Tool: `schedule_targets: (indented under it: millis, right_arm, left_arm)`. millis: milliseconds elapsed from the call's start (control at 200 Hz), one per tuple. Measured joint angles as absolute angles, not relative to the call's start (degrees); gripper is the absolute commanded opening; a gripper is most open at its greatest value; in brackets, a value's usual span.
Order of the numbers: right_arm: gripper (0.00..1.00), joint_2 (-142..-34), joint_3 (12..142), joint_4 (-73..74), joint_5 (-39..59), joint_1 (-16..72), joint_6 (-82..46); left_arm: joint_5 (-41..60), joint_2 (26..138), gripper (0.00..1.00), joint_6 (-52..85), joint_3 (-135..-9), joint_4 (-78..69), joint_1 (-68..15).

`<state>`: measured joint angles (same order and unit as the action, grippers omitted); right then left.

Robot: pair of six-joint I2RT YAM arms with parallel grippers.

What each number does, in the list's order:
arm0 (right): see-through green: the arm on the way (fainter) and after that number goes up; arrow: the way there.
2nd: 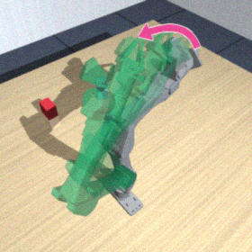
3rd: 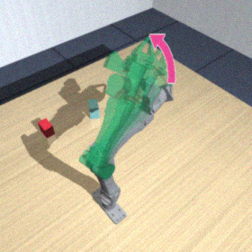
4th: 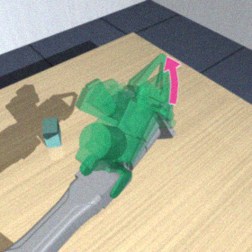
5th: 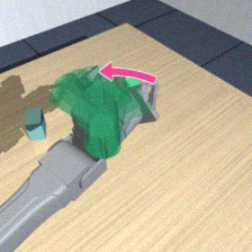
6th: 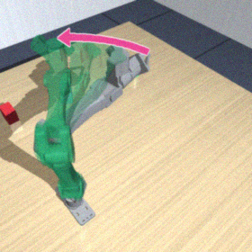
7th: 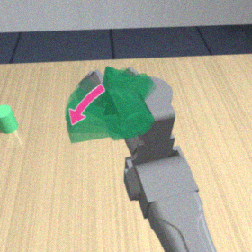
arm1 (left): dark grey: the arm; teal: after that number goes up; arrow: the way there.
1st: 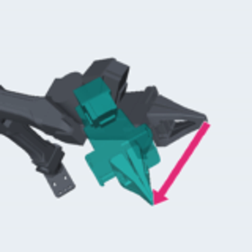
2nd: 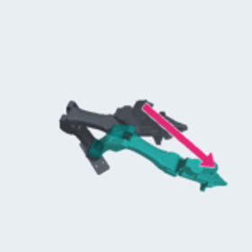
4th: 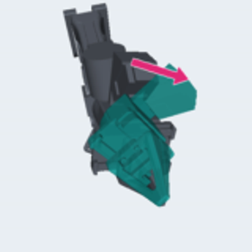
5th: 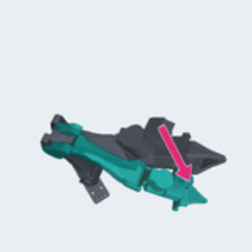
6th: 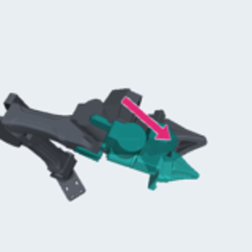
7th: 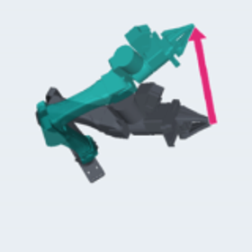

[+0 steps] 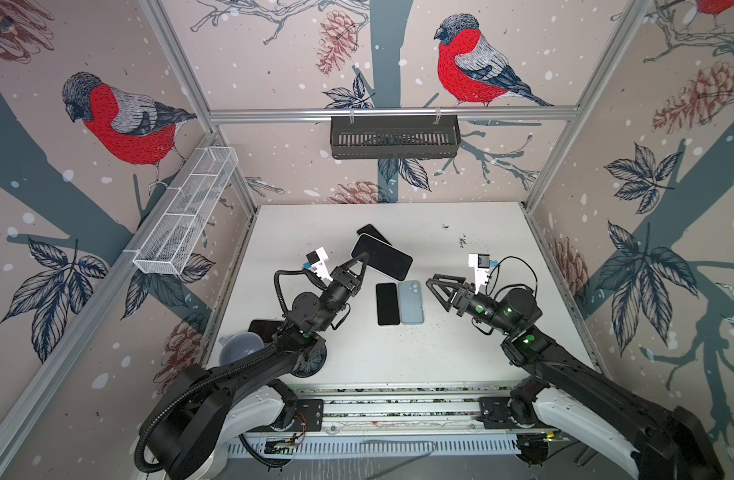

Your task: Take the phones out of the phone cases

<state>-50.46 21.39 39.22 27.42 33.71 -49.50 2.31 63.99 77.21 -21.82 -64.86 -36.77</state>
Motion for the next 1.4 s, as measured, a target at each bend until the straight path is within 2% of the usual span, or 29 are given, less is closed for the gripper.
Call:
schedule_targets:
  millis: [175, 635, 1076, 1186, 1291, 1401]
  right_arm:
    - [0.66, -54.24, 21.63, 43.83, 28.60, 37.85, -49.63]
    - [0.41, -60.25, 25.06, 47.07, 28.91, 43.07, -48.01]
    - [0.38, -61.76, 26.41, 47.16, 28.88, 43.00, -47.79]
    - [0.32, -62.15, 26.68, 47.18, 28.91, 42.78, -47.79]
    - [0.30, -62.46, 26.83, 47.20, 28.88, 42.68, -47.81]
    - [0.16, -62.67, 27.09, 47.18, 28.88, 42.50, -47.79]
  left_arm:
    - [2.94, 64.38, 0.00, 78.00, -21.87, -66.76, -37.74]
    - [2.90, 65.76, 0.00, 78.17, -21.89, -68.25, -38.48]
    - [2.96, 66.22, 0.00, 78.19, -21.54, -70.06, -38.63]
    - [2.98, 66.43, 0.00, 78.19, -21.32, -70.59, -38.65]
    - [3.01, 66.48, 0.00, 78.19, -21.12, -70.70, -38.72]
    - [3.03, 66.85, 0.00, 78.50, -21.06, -71.37, -38.76]
